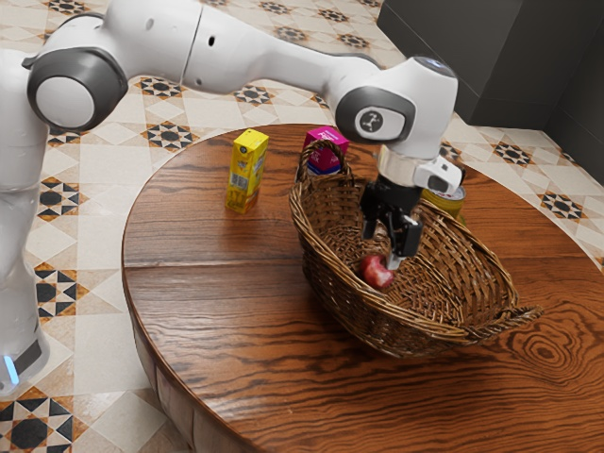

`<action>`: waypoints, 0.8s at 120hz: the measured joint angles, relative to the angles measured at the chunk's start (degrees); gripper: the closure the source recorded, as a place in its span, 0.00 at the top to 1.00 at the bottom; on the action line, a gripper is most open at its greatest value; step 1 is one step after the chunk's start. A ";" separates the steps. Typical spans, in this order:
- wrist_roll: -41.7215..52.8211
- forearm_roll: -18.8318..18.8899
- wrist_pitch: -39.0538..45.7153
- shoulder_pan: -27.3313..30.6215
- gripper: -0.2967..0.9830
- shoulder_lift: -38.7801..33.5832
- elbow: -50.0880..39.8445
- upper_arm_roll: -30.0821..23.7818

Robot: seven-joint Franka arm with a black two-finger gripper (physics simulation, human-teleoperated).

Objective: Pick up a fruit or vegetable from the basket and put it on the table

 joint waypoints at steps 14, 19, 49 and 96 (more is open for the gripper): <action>-1.08 -0.67 0.93 0.28 0.77 0.10 -1.02 -0.02; -1.42 -0.78 1.35 0.29 0.77 0.25 -1.14 -0.02; -3.04 -1.11 4.28 0.12 0.77 0.51 -3.30 -0.39; -4.71 -0.83 5.75 -0.15 0.77 0.45 -4.27 -0.54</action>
